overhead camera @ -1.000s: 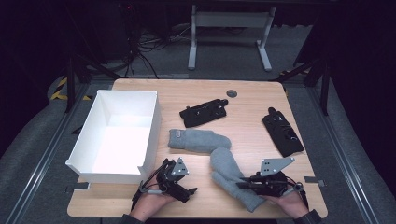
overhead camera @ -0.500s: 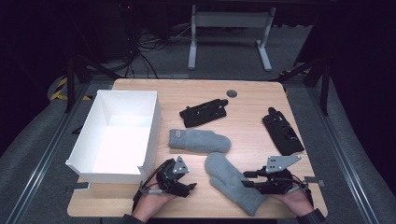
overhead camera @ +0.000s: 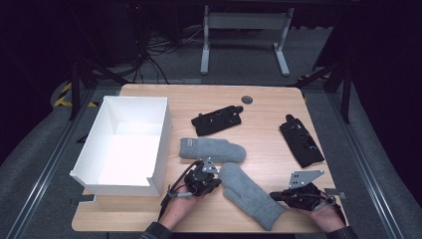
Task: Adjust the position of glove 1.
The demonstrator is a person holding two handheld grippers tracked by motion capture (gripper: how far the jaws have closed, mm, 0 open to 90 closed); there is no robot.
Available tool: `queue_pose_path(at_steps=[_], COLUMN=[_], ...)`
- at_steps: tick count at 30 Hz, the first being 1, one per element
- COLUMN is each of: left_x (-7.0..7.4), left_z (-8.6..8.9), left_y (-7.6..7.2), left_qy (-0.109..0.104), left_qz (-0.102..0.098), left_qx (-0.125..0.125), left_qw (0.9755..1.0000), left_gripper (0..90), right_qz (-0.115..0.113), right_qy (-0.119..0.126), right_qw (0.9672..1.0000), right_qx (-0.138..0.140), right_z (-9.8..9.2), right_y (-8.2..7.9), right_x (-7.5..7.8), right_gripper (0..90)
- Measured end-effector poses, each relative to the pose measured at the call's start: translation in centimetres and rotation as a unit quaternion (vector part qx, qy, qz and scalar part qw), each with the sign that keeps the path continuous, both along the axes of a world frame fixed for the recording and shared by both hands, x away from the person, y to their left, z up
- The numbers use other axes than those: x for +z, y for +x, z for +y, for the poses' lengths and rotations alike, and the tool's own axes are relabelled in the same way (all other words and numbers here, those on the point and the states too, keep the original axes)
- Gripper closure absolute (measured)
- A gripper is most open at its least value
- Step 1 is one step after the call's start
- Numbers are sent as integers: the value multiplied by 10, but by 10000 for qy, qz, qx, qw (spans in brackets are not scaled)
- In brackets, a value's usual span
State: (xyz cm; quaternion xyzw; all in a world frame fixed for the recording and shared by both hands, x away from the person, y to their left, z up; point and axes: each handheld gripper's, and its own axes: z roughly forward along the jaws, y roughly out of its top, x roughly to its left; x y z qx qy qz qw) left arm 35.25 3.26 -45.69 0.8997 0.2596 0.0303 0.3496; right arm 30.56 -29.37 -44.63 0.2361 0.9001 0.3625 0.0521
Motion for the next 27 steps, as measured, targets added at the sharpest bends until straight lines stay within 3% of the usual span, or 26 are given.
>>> queue_pose_path(at_steps=[12,17,27], left_x=[-1,1,3], left_z=[-31,-42,-62], left_y=[8,12,26], left_qy=[-30,19,-192], left_qz=[-9,-102,-103], left_qx=[-143,-246,-343], left_qw=[9999,9996,9992], left_gripper=[892,888,889], right_qz=[131,180,173], right_qy=[5,0,43], right_qw=[9990,9983,9966], right_qx=[429,554,801], right_z=[18,27,55], right_y=[-1,-1,4], right_x=[-2,-4,-6], right_gripper=[900,900,900])
